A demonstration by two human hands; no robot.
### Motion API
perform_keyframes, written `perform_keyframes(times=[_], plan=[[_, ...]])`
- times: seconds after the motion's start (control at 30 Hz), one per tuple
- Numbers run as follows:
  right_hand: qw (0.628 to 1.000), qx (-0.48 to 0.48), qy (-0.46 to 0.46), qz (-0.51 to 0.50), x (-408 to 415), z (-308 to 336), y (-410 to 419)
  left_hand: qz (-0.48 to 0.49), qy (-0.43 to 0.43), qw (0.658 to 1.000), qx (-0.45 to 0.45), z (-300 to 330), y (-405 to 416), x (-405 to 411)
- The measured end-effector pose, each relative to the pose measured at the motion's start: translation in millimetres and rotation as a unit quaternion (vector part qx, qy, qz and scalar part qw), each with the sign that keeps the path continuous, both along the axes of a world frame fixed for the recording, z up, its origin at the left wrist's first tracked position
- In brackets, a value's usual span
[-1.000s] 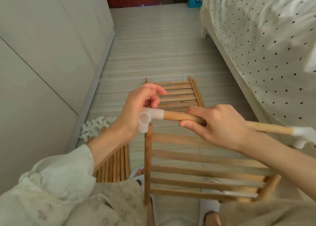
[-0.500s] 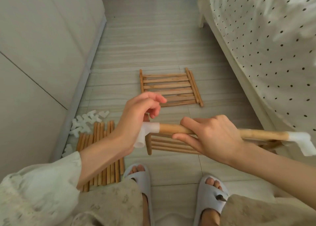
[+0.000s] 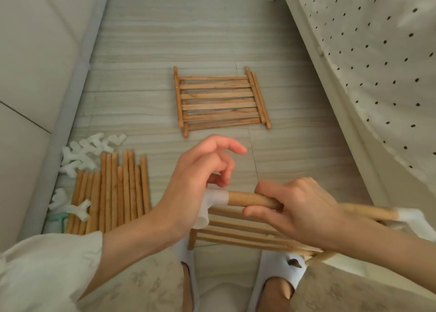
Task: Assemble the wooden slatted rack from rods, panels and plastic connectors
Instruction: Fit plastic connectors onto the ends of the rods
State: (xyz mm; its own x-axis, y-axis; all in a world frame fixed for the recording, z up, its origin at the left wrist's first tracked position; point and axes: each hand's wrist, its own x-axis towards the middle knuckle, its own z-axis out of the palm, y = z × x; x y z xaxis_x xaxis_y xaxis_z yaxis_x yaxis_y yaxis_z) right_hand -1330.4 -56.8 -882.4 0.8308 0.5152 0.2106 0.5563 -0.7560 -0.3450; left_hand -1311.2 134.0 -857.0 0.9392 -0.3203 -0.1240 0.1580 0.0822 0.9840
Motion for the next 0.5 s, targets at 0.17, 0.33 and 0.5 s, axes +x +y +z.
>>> perform_keyframes(times=[0.17,0.33,0.5], plan=[[0.999,-0.019,0.013,-0.025,21,-4,-7,-0.006,-0.063,0.996,0.064,-11,-10,25],[0.999,-0.017,0.001,-0.032,39,-9,-1,-0.011,-0.097,0.991,0.095,-23,-5,47],[0.999,-0.032,0.011,-0.034,59,-19,3,0.033,-0.005,0.997,0.073,-60,18,67]])
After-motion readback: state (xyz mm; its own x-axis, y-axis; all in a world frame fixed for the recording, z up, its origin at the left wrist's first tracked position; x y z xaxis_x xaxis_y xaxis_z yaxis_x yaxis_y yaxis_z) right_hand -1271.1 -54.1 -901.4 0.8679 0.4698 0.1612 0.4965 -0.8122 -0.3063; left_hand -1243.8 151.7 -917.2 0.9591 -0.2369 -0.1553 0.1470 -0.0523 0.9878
